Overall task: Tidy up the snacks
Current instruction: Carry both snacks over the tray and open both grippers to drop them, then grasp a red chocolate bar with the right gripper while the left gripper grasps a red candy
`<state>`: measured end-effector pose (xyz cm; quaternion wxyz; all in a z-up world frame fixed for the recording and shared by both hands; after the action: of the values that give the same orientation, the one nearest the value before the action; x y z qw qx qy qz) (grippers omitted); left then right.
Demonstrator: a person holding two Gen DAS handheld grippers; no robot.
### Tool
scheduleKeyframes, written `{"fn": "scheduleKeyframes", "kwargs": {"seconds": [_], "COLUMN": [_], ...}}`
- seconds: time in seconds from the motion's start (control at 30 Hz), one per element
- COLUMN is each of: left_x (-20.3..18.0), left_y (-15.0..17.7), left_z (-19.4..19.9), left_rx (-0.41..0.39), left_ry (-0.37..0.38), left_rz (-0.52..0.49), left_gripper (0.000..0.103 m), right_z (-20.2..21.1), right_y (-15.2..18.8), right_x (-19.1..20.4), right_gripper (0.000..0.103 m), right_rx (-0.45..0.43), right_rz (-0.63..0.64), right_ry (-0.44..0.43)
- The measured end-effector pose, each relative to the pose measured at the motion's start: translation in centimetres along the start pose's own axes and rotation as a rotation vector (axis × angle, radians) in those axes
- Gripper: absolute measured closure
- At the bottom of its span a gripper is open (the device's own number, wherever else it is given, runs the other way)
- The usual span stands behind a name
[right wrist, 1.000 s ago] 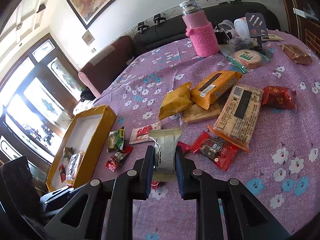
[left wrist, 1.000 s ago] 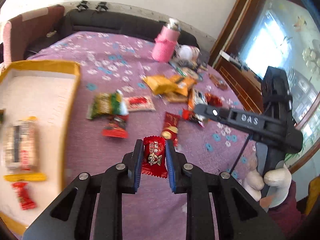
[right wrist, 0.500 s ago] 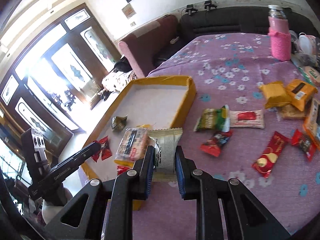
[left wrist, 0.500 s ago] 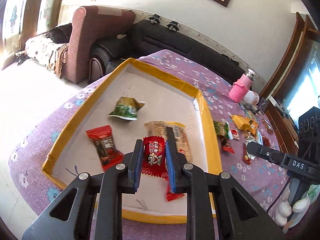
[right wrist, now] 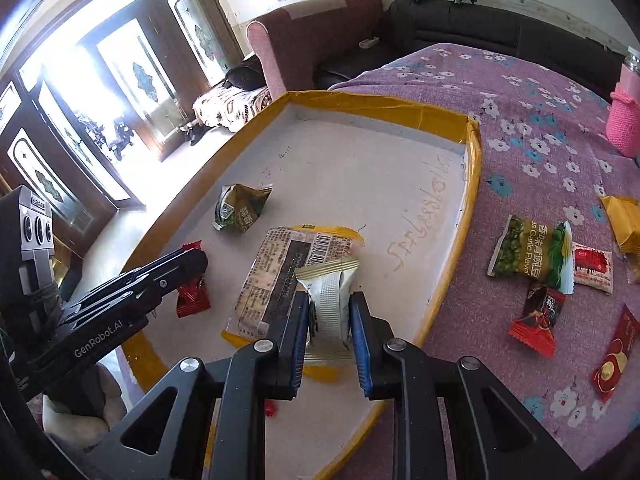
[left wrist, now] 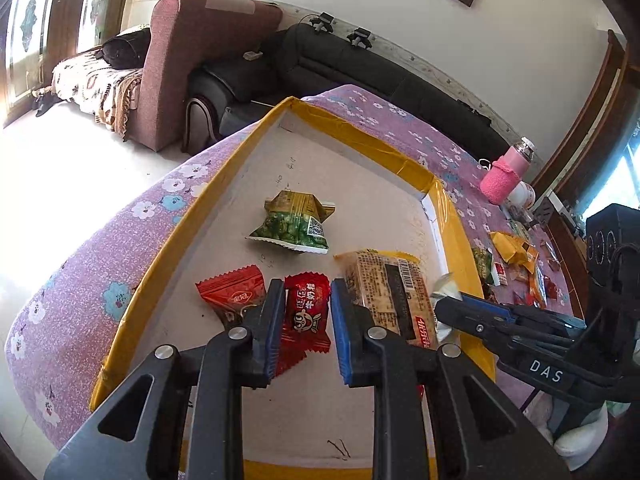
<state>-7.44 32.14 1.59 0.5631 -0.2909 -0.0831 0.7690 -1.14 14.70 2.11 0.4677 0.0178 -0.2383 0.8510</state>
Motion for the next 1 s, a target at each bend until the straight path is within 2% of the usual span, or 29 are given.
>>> {"fn": "scheduleKeyframes", "kwargs": {"seconds": [0.07,0.17,0.23,0.33,0.4,0.47,0.6,0.7,0.73,0.87,1.0], "left_x": [0.1,-0.1,-0.4,-0.9,-1.3,-1.9,-3.7,-5.1,-5.8,-8.6,-11.3], "left_y": [0.1,0.2,0.2,0.4,0.7,1.0,1.7,2.1,2.3,2.9,3.5], "left_z": [0.1,0.8,1.6,3.0,3.7,4.2,4.8,5.1,5.2,4.9,3.8], "left_rx": [0.004,0.000,-0.020,-0.057,-0.070,-0.072,-0.057,-0.036,-0.035,-0.030,0.011], "left_ry": [0.011,0.029,0.028,0.027,0.015,0.016,0.091,0.161,0.167,0.152,0.149], "left_rz": [0.011,0.022,0.022,0.032,0.041,0.040,0.017,-0.002,-0.016,-0.079,-0.142], "left_gripper": [0.081,0.078,0.074,0.059,0.042,0.036,0.035,0.035,0.035,0.035,0.035], "right_z": [-0.1,0.5,1.5,3.1,4.4,5.6,8.3,10.7,11.2,12.0,10.4], "right_y": [-0.2,-0.4,-0.3,0.3,1.0,1.9,4.2,6.3,7.0,9.5,10.1], "right_x": [-0.4,-1.1,-1.5,-1.9,-2.4,-3.1,-6.0,-10.6,-12.5,-19.8,-22.0], "right_gripper": [0.077,0.059,0.056,0.053,0.046,0.044,0.040,0.032,0.031,0.030,0.030], "right_rx": [-0.009,-0.026,-0.050,-0.087,-0.120,-0.150,-0.220,-0.288,-0.291,-0.252,-0.194], "right_rz": [-0.016,-0.052,-0.065,-0.067,-0.072,-0.081,-0.127,-0.218,-0.263,-0.445,-0.478], "right_ry": [0.007,-0.054,-0.068,-0.062,-0.054,-0.046,0.004,0.084,0.099,0.045,0.046]}}
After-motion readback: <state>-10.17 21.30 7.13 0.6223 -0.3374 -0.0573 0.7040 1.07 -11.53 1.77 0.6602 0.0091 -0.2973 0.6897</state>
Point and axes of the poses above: each gripper's, at about its wrist camera, not at the fingertips, and z roughly against the way its jaws point, x to its left, y to its underside, the point moved 2 cm from there along -z, roughly the way its jaws point, and after that the axes turned 14 degrees about x, right-handed, at the moved point
